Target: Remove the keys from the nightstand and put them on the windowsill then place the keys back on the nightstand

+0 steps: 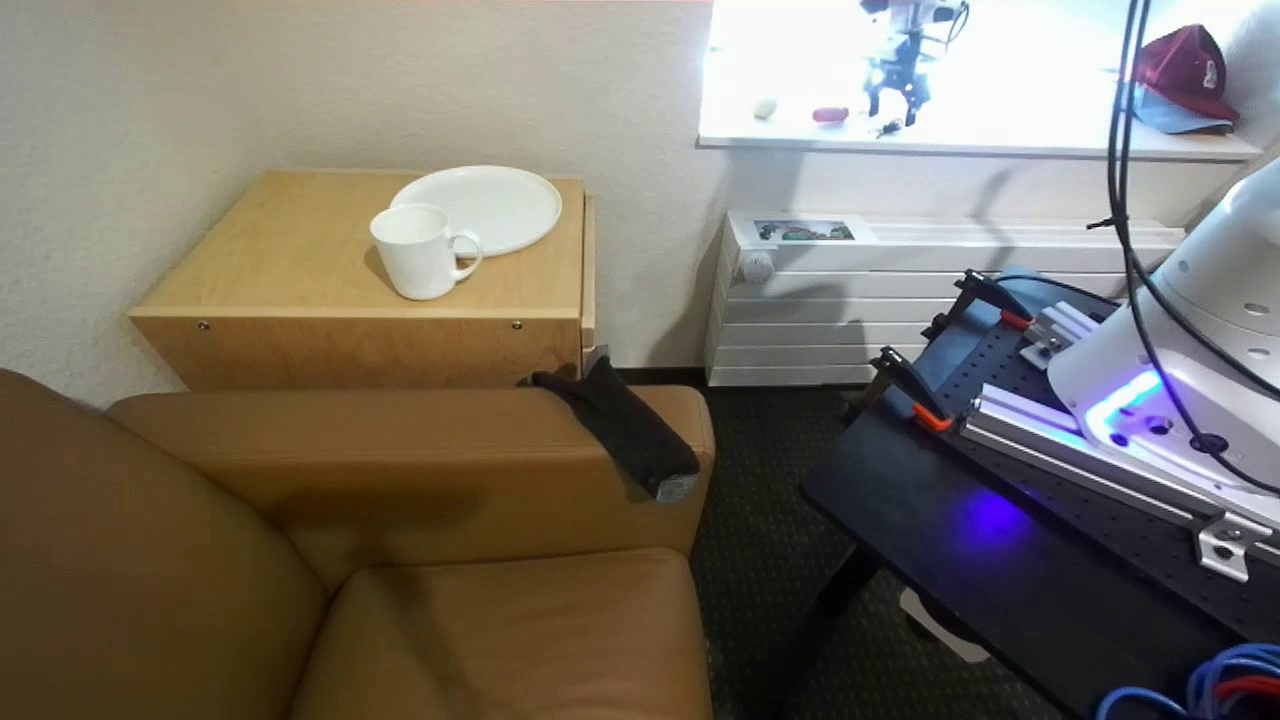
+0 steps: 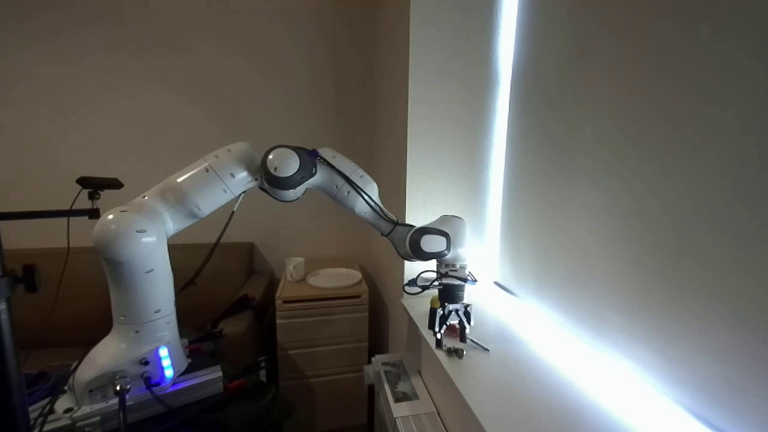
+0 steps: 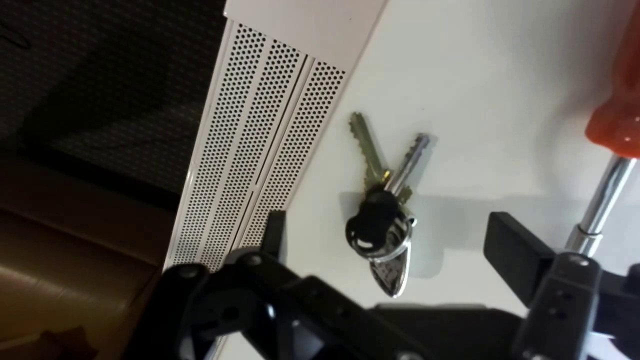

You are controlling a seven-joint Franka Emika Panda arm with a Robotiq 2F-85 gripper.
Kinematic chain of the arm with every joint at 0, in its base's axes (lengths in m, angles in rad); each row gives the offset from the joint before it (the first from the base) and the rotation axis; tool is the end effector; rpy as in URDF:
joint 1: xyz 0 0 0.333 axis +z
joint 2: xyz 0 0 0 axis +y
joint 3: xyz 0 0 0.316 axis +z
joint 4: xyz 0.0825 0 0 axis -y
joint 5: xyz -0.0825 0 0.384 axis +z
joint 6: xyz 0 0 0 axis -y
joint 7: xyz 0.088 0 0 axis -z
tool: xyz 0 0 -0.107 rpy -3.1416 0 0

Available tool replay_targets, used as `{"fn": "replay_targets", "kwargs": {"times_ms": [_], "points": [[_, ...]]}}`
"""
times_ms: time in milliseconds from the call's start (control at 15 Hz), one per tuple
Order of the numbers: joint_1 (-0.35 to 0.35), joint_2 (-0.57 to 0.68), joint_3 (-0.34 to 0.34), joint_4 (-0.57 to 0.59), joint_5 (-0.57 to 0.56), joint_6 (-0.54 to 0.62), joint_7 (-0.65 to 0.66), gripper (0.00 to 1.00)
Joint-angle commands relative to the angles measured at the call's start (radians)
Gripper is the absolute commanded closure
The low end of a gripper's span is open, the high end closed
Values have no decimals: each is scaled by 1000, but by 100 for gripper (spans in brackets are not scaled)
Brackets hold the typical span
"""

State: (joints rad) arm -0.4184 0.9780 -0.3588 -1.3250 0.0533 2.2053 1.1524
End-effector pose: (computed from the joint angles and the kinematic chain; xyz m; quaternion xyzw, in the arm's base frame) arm 0.5640 -0.4693 0.1605 0.6085 -0.7829 0.0034 0.1300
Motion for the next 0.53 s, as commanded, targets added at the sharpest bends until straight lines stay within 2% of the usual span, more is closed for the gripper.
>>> {"fn": "replay_targets", "kwargs": {"times_ms": [0,133,200,267,467], "points": [[43,58,-35,-30,-8,139,135,0],[66,70,-55,-44,-9,219,214,0],[77,79,-64,-46,-12,235,246,25],[92,86,-82,-47,-21,246,277,26],[103,93,-96,-32,-23,229,312,48]]}}
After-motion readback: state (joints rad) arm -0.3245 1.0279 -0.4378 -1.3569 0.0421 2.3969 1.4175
